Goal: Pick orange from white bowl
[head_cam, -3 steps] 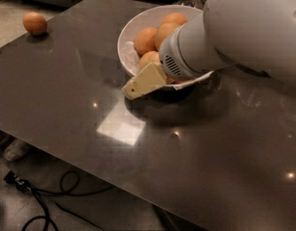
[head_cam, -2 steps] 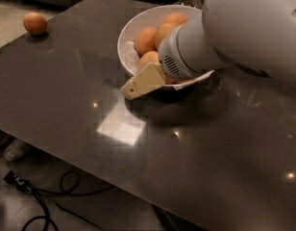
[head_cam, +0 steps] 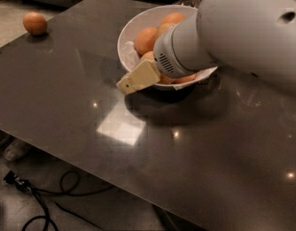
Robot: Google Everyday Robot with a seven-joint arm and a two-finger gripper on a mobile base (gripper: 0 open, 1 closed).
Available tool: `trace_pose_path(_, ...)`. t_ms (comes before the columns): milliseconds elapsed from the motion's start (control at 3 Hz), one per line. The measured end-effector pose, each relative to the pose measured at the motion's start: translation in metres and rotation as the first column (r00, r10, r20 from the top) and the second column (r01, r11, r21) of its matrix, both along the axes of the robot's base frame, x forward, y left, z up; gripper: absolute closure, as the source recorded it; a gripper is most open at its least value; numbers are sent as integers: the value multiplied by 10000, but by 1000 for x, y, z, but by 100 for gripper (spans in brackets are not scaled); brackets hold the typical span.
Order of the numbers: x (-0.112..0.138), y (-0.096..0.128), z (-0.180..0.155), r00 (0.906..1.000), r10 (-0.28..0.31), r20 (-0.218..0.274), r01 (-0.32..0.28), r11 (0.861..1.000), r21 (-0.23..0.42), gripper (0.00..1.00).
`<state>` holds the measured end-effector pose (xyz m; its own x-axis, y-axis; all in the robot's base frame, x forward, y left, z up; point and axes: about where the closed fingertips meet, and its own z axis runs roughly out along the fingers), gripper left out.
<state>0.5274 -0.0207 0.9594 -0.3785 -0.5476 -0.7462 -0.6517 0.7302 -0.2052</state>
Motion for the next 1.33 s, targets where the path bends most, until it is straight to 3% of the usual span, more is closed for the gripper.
trace_pose_path(333,12,9,5,9983,47,582,-44,10000,-57,8)
trace_pose_path(667,24,14,8,9943,22,1064,1,9998,-217,23)
trace_pose_path(1333,49,1,5,9888,-492,1409,561,9974,-454,17)
